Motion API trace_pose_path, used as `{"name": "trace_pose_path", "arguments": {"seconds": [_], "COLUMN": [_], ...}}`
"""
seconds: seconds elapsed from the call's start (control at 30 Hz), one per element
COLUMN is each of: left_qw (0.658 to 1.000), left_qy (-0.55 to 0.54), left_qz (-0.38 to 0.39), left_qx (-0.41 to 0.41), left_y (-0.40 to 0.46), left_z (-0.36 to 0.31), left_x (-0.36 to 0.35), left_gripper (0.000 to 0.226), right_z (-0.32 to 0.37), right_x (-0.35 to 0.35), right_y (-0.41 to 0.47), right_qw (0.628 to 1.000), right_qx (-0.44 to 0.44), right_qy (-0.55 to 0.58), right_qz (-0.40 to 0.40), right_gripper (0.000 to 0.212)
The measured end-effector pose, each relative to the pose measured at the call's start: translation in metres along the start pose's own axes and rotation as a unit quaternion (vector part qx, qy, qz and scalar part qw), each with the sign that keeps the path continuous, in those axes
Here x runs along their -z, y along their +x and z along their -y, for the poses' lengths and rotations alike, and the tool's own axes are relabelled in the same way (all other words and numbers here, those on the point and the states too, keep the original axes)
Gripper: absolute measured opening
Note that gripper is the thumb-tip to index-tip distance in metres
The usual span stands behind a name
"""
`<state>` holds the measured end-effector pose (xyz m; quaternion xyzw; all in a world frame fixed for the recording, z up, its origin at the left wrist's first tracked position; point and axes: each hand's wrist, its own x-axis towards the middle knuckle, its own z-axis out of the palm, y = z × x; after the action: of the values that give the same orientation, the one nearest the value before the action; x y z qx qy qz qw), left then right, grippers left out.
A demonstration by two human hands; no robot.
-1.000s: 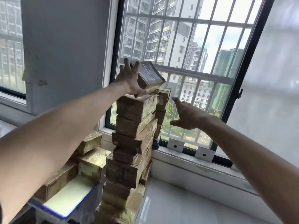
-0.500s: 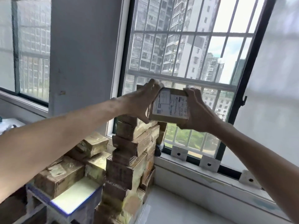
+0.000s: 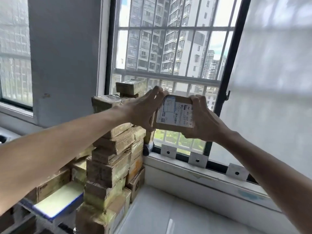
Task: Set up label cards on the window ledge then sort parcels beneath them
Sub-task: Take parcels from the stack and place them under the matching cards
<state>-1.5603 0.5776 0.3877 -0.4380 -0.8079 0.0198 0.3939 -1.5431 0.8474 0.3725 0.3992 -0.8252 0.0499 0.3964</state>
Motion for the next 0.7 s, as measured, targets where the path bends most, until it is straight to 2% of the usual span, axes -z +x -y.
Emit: {"name": "trace_pose_path", "arguments": {"seconds": [0.43,0.7], "left_qw": [0.997,0.996], "left_qy": [-0.051,-0.064], "left_qz": [-0.005,0.011], "left_qx": [-0.052,-0.061], "left_y": [0.098,0.122], "left_z": [-0.093,-0.105], "left_x": [-0.054,-0.085], "left_gripper": [0.111,0.116], "right_z": [-0.066,-0.085], "right_x": [0.072,0.072], "right_y": [-0.110,-0.134], "right_qw": [0.996,0.989], "right_qx": [-0.075,-0.125], "right_qy": [-0.034,-0.054], "right_qz": [0.038,0.055], "right_gripper": [0.100,0.103]}}
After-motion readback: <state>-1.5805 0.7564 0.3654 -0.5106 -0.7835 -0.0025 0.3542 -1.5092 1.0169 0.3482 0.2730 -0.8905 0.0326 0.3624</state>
